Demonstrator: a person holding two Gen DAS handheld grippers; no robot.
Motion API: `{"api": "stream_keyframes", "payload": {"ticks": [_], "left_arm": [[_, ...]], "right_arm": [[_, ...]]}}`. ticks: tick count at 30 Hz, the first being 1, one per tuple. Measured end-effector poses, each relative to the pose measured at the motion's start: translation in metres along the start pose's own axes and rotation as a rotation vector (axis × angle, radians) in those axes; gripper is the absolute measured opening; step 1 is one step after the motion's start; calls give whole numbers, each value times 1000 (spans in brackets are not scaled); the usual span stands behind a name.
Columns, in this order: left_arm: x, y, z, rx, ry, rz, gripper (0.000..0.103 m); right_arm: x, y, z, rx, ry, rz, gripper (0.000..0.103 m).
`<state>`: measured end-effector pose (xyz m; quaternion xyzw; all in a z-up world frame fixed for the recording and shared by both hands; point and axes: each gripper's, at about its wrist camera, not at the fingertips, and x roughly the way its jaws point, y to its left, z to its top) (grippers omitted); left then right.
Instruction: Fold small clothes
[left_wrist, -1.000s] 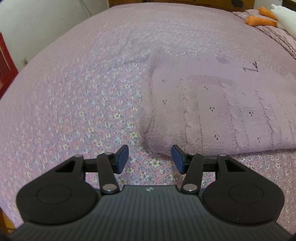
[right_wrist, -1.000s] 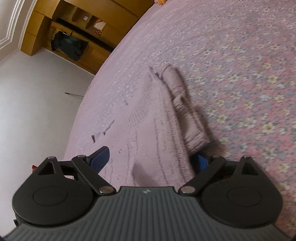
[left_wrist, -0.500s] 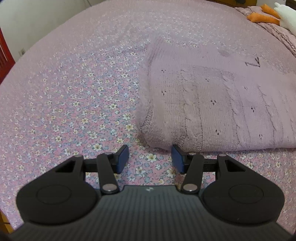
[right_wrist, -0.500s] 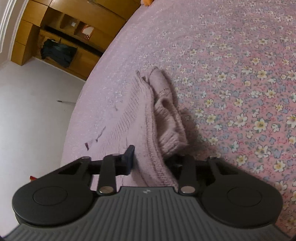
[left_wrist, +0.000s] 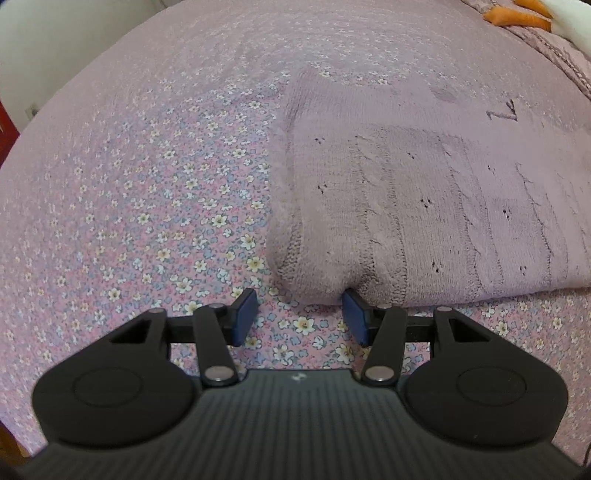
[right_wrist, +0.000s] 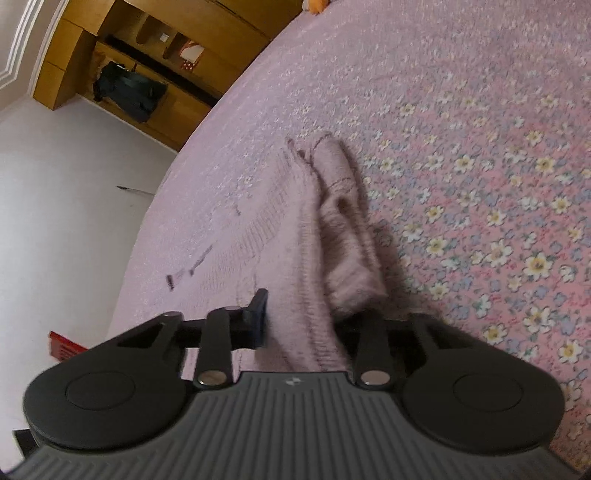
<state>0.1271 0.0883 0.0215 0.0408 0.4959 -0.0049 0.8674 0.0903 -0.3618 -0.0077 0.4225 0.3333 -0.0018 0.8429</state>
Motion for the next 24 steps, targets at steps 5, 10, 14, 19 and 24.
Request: {"api": "stream_keyframes", "payload": {"ticks": [5, 10, 14, 19, 24], "left_arm": [[-1, -1, -2, 2, -7, 1, 53], [-8, 2, -5, -6, -17, 4, 53], [-17, 5, -8, -2, -34, 6, 53], [-29, 12, -8, -5, -65, 12, 53], [-34, 26, -7, -22, -82, 21, 53]], "right_arm": [[-8, 5, -3, 16, -37, 55, 27], [-16, 32, 1, -44, -44, 82, 27], [-18, 52, 1, -81, -33, 91, 26], [-22, 83, 2, -154, -24, 87, 26], [-20, 125, -6, -236, -9, 75, 26]]}}
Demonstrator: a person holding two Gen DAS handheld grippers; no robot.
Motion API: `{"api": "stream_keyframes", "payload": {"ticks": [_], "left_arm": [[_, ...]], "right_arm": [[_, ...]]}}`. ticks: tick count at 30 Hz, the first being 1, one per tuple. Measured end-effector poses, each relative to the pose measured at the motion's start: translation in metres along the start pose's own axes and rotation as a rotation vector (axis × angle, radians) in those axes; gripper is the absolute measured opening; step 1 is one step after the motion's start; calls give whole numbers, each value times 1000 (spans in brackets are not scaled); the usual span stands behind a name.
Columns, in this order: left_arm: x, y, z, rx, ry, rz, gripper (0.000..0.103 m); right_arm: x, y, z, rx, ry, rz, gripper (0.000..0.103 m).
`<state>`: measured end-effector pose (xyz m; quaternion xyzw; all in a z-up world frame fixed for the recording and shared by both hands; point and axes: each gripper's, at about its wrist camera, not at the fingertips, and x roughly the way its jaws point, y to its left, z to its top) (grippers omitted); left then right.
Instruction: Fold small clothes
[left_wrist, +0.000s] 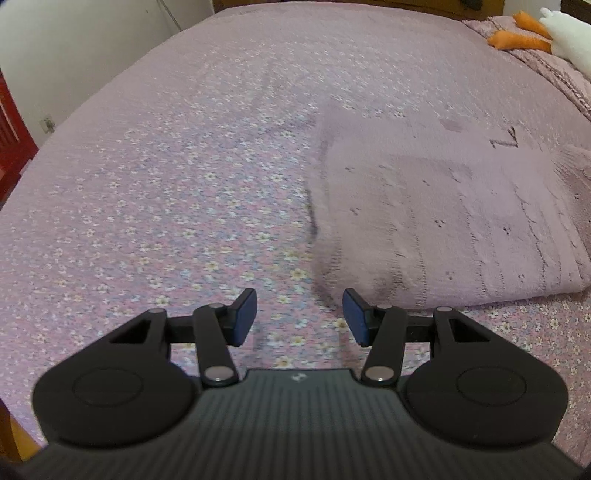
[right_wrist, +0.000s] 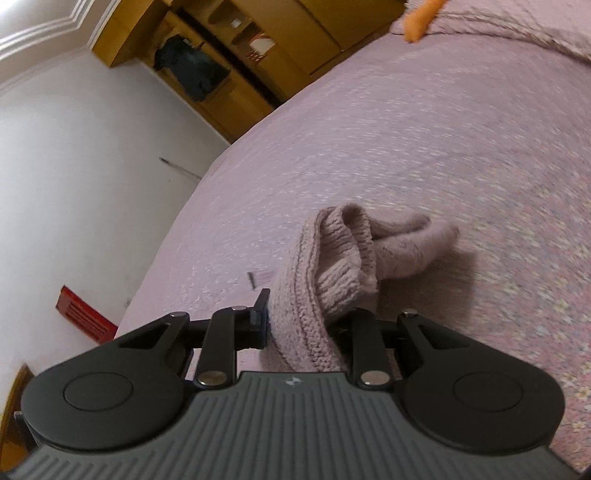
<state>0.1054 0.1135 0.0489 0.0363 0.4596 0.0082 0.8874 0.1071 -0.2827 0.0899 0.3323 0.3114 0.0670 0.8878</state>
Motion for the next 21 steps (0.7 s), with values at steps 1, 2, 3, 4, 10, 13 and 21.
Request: {"api": "stream_keyframes", "payload": {"ticks": [1, 2, 3, 4, 10, 13, 21], "left_arm": [[-1, 5, 0, -4, -3, 3, 53], [-3, 9, 0, -8, -6, 7, 53], [-5, 15, 0, -12, -10, 15, 53], [-7, 20, 0, -17, -13, 25, 53], [-14, 54, 3, -76, -31, 50, 53], [-14, 67, 6, -89, -41, 57, 53], [-12, 92, 7, -108, -61, 64, 53]], "right_arm": [[2, 9, 1, -13, 1, 3, 26], [5, 19, 2, -28, 3, 5, 26], [6, 29, 2, -44, 5, 6, 26], [9, 41, 3, -63, 8, 3, 26], [34, 121, -2, -206, 81, -3, 25], [52, 161, -16, -298, 138, -9, 25], [110, 241, -82, -504, 284, -9, 25]]}}
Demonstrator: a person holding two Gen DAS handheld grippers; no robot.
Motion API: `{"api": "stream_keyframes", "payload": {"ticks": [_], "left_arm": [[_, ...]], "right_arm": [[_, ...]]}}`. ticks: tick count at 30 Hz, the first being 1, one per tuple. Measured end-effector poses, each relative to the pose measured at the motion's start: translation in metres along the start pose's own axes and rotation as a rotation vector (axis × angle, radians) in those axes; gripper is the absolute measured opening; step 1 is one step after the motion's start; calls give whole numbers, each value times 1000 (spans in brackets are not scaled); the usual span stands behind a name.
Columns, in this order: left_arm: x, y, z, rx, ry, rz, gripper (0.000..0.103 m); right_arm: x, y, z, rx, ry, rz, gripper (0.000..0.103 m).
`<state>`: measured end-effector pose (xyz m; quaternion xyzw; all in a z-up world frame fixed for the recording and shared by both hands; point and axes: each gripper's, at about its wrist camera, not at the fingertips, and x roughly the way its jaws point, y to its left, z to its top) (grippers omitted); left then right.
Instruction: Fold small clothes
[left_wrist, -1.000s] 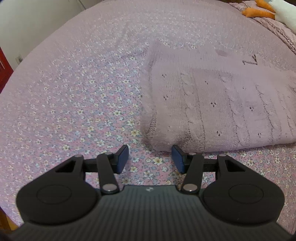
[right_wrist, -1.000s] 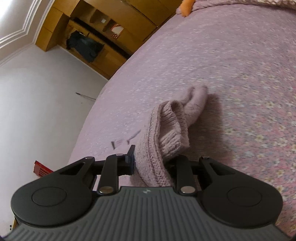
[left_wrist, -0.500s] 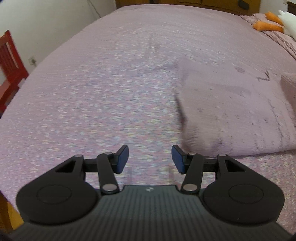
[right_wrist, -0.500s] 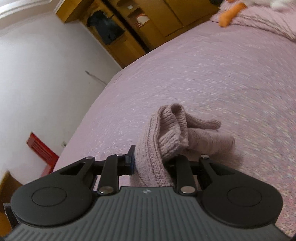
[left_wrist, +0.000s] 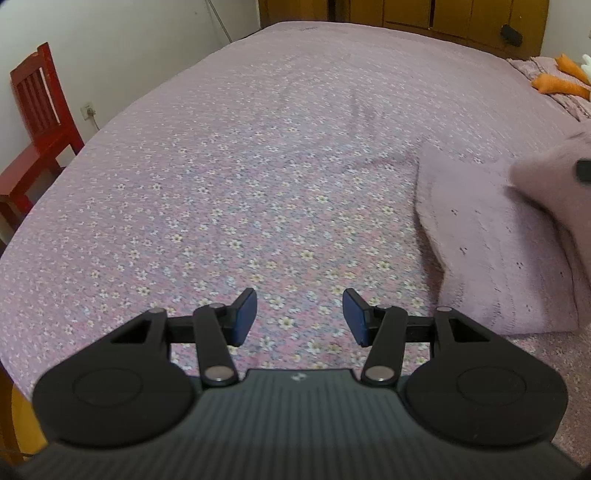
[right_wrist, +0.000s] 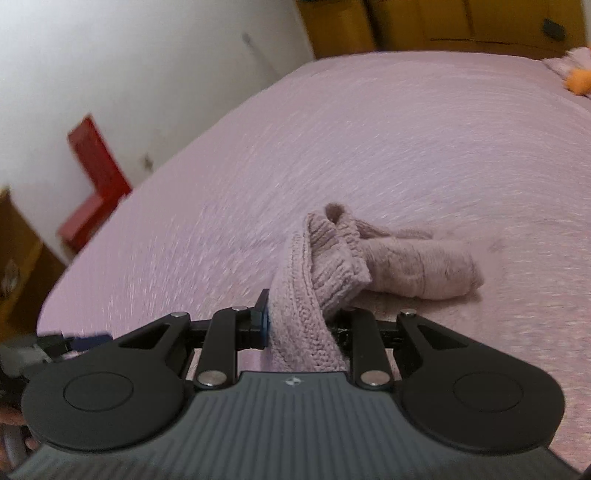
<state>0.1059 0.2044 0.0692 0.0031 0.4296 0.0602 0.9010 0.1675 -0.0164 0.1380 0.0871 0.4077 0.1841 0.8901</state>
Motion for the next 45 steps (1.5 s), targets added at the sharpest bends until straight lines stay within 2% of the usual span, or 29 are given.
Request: {"api": "stream_keyframes", "payload": {"ticks": [4, 6, 9, 12, 15, 18, 25, 31, 33, 36, 39, 40, 42, 45], "left_arm": [[3, 11, -3, -13, -13, -6, 53], [5, 15, -3, -23, -15, -8, 53], [8, 18, -5, -31, -17, -32, 53], [10, 16, -6, -20, -25, -52, 53], [8, 11, -3, -11, -44, -80, 53], [2, 4, 2, -7, -73, -130, 53], [-17, -42, 21, 78, -144, -216, 53], [-4, -101, 30, 200, -160, -246, 53], [5, -120, 31, 219, -160, -251, 53], [28, -147, 32, 243, -204, -224, 53], [53, -166, 33, 258, -200, -190, 53], [59, -170, 33, 250, -202, -184, 46], [65, -170, 36, 224, -204, -190, 17], [61, -152, 50, 118, -231, -196, 16]], "right_arm": [[40, 32, -14, -87, 96, -38, 27], [52, 42, -24, -106, 124, -50, 41], [55, 41, -30, -120, 101, -11, 60], [39, 41, -33, -66, 77, 56, 68], [13, 35, -42, -40, 43, 104, 70], [-16, 20, -52, -36, -14, 103, 74], [-48, -32, -69, -5, -99, -44, 80], [-61, -79, -84, 125, -118, -107, 82], [-63, -91, -91, 171, -130, -123, 86], [-64, -101, -97, 214, -149, -157, 89], [-61, -105, -98, 206, -151, -157, 90], [-60, -105, -99, 203, -153, -154, 90], [-57, -105, -97, 206, -163, -139, 90], [-55, -98, -92, 204, -180, -83, 90]]}}
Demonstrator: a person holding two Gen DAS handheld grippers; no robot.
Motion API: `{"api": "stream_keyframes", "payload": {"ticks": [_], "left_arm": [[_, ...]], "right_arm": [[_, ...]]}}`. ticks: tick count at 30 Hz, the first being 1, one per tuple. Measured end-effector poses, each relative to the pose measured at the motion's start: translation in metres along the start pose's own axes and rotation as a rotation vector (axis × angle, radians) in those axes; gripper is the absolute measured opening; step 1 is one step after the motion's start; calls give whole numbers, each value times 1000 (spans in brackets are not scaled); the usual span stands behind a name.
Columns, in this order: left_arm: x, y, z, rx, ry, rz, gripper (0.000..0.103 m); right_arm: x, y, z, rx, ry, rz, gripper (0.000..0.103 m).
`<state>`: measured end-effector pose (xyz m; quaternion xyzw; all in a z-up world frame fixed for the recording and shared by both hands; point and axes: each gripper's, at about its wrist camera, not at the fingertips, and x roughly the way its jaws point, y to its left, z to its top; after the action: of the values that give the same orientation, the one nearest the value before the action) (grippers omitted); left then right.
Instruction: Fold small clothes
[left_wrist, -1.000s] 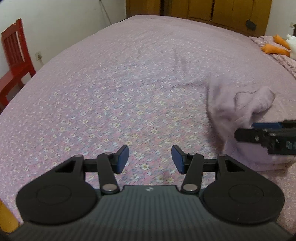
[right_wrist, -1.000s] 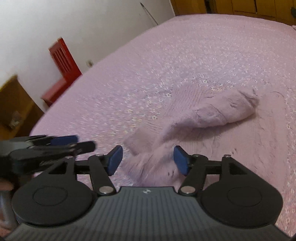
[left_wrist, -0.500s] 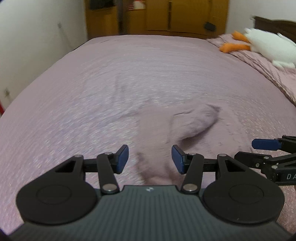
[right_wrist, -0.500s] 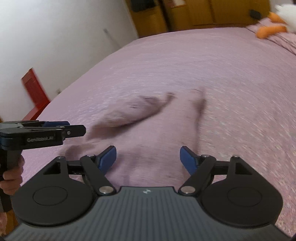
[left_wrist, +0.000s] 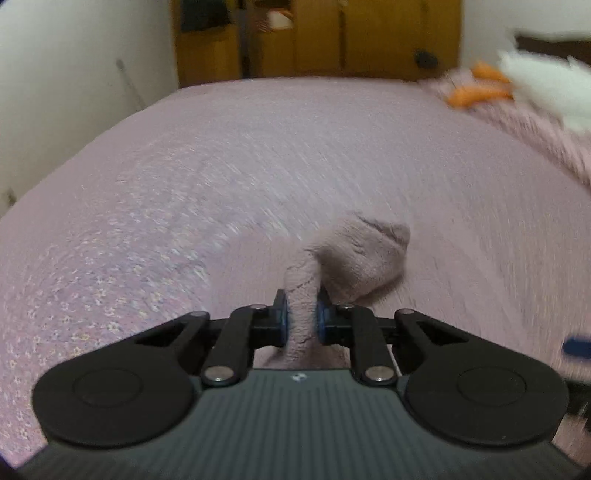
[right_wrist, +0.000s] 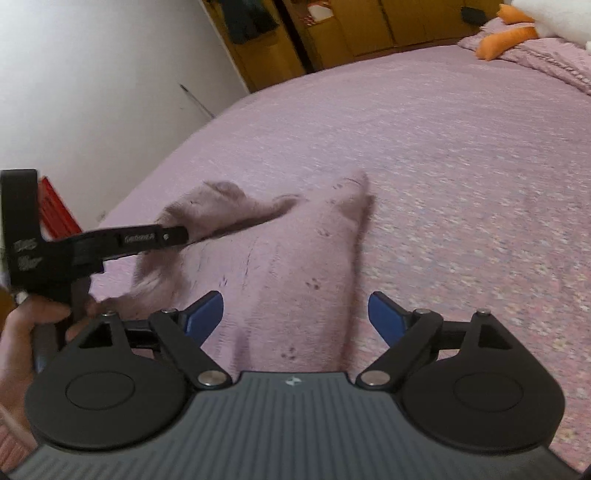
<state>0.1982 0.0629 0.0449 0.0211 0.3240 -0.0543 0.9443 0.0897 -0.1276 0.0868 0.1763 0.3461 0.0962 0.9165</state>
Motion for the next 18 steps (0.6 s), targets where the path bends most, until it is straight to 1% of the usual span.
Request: {"api": "stream_keyframes", "payload": {"ticks": [1, 3, 4, 5, 7, 8, 9, 12, 14, 15, 16, 17, 18], "left_arm": [[-1, 9, 4, -30, -14, 7, 16], [4, 26, 8, -69, -15, 19, 14], [8, 33, 8, -77, -13, 58, 11], [17, 41, 5, -72, 17, 98, 11], [35, 52, -4, -102, 96, 78, 13], [37, 56, -9, -116, 104, 67, 13], [36, 58, -13, -118, 91, 60, 14], [28, 61, -14, -114, 80, 36, 15], [19, 66, -14, -131, 102, 14, 22], [13, 68, -15, -144, 110, 2, 31], [7, 71, -15, -156, 117, -13, 44], [2, 74, -16, -172, 127, -31, 51], [-1, 78, -16, -201, 145, -57, 64]], "right_arm": [[0, 3, 0, -6, 0, 23, 91], [5, 8, -2, -16, 9, 54, 92], [9, 10, -3, -19, 20, 60, 92], [13, 11, -5, -18, 33, 61, 92], [19, 11, -8, -8, 42, 57, 92], [19, 10, -9, -7, 38, 53, 93], [19, 8, -9, -3, 37, 56, 93], [18, 0, -6, 33, 33, 70, 93], [15, -8, -4, 55, 17, 72, 95], [16, -12, -3, 68, 12, 60, 96], [18, -17, -3, 86, 17, 53, 96], [20, -24, -3, 119, 32, 52, 96], [24, -31, -3, 165, 49, 58, 96]]}}
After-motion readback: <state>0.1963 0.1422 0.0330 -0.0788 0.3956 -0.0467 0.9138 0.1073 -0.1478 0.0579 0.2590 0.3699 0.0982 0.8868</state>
